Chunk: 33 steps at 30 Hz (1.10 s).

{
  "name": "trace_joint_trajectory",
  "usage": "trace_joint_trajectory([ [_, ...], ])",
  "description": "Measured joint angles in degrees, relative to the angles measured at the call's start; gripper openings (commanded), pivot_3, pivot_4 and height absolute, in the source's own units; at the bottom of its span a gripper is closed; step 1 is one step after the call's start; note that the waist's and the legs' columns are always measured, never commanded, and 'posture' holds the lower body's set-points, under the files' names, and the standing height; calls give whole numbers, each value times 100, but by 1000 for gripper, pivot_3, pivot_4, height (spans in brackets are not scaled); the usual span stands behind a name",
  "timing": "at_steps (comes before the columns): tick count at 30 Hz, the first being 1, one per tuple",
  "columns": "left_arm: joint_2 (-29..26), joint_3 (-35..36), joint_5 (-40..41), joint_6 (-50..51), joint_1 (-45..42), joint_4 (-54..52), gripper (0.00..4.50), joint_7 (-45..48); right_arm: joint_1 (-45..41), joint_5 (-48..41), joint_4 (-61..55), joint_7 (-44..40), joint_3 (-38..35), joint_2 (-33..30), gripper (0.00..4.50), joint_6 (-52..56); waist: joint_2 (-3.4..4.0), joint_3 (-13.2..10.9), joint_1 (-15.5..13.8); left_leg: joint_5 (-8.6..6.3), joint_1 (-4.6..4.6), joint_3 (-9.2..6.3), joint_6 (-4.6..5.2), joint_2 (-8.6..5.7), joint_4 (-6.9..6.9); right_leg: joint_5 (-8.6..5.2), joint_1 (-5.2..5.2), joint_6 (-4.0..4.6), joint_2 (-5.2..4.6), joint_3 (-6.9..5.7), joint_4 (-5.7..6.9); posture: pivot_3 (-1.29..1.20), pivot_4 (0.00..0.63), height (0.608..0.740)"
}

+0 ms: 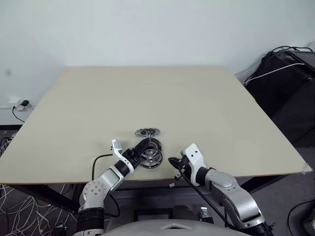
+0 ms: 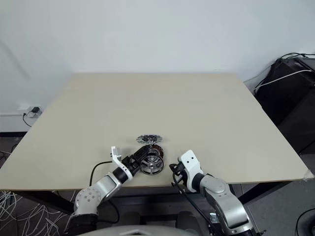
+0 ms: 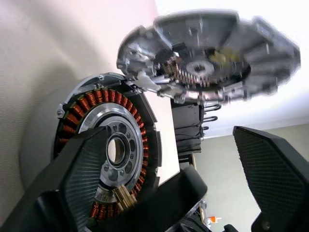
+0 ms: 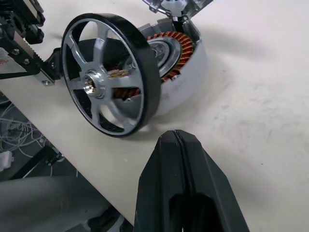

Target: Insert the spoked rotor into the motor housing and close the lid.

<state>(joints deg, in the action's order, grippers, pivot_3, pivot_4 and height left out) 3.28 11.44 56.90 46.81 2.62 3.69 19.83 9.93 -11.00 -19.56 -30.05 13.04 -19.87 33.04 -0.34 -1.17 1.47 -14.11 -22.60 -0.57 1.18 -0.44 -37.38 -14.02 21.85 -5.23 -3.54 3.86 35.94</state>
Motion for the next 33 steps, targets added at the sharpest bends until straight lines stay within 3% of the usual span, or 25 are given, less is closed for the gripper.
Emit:
trace_joint_trajectory([
  [33, 38, 31, -212, -1266, 327, -694, 4457, 1041, 46, -47, 38, -13, 0, -23, 0, -30, -34, -26, -16, -2, -27, 2, 3, 3, 6, 4, 22, 9, -5, 2, -8, 0, 0, 740],
])
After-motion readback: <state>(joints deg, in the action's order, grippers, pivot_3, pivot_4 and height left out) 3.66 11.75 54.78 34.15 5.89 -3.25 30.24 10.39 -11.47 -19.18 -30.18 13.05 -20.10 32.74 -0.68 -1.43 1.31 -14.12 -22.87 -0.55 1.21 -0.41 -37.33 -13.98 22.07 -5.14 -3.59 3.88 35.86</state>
